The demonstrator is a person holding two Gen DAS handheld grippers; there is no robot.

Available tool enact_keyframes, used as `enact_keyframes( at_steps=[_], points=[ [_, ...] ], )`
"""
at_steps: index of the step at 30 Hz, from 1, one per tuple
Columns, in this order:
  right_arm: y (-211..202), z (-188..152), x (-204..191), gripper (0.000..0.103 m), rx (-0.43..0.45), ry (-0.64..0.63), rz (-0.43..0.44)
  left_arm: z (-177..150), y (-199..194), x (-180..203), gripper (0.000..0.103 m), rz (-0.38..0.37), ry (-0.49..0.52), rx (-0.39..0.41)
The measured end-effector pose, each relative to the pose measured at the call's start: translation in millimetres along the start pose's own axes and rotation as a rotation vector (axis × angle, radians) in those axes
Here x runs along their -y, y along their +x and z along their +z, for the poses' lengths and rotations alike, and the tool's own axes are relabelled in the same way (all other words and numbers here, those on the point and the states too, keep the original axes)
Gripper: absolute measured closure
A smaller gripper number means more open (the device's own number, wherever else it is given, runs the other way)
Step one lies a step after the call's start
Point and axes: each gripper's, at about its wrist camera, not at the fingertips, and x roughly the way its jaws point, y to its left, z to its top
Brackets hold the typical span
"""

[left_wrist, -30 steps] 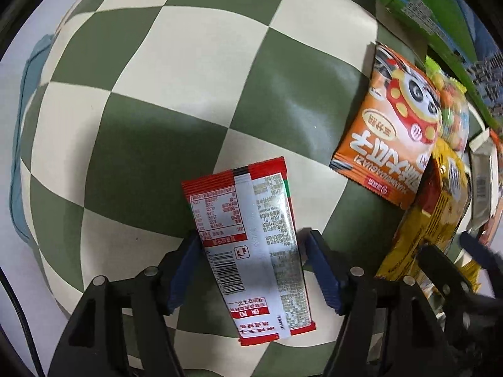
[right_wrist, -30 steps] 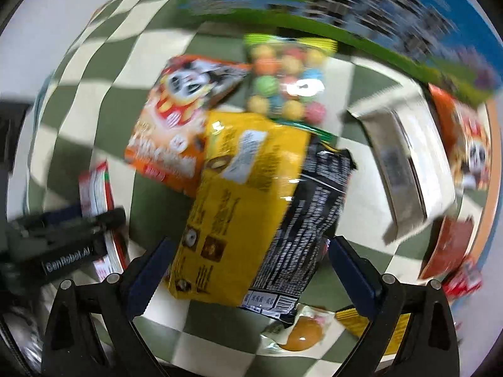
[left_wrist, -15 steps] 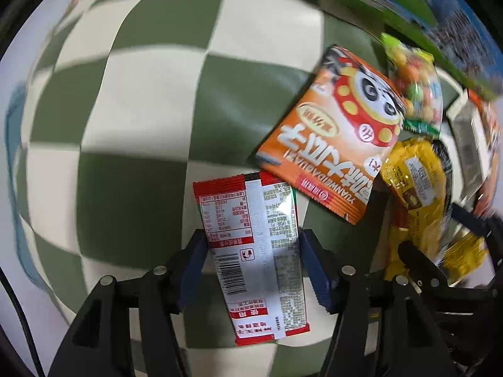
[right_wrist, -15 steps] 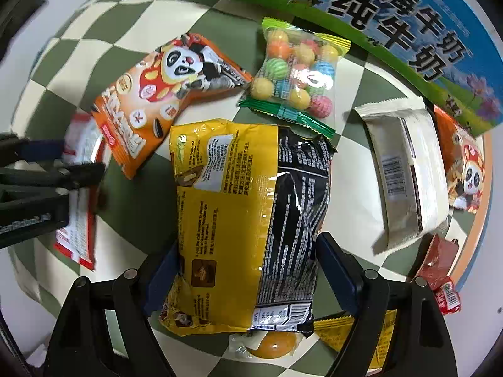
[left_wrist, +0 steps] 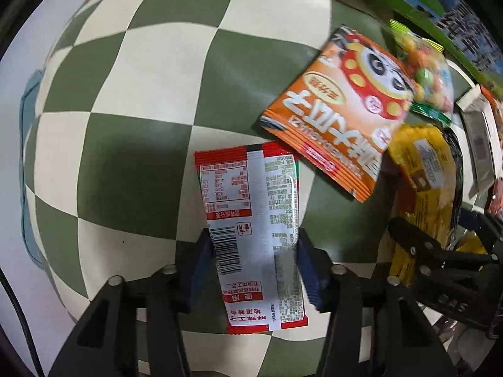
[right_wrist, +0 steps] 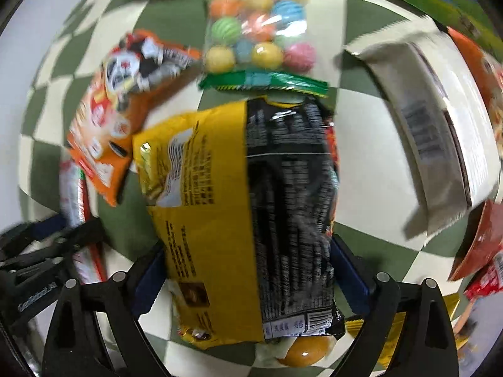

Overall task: Organize snacks
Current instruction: 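Lower both packs into the cardboard box and open both tools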

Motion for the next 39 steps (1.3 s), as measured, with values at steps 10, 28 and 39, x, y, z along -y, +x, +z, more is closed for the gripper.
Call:
enact_keyframes(
  at_steps=[10, 28, 39],
  points=[
    [-49.2, -8.8, 37.9, 0.014, 0.081, 0.046, 0.118, -31.1, -51.8, -11.6, 0.06, -0.043, -0.023, 0.057],
    [-311.8, 100.5, 205.1, 0.014, 0.476, 0.211, 0.115, 184.1, -232.4, 59.4, 0.06, -0.168, 0.153, 0.356],
    [-242.9, 250.9, 287.5, 0.014, 0.283, 0.281, -0.013, 302.0, -116.3, 81.8, 0.059, -0.032, 0.147, 0.116]
  ],
)
